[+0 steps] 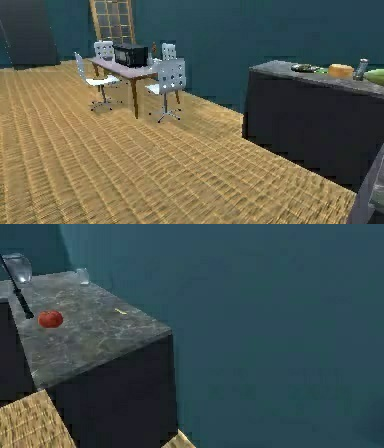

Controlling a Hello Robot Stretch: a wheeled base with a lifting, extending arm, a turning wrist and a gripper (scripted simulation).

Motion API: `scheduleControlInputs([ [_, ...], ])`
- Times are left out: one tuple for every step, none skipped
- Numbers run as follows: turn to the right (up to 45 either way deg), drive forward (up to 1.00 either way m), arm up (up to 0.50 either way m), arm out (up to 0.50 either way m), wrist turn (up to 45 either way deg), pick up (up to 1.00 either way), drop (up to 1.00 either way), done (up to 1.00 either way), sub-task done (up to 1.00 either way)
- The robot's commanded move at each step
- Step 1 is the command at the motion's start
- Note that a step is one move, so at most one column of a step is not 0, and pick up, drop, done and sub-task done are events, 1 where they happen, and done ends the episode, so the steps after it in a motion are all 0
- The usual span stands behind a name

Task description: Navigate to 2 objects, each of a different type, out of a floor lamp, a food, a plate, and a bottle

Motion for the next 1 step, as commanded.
scheduleControlInputs([
  [39.0,0.00,0.00,0.00,0.0,0.00,0.00,0.00,0.00],
])
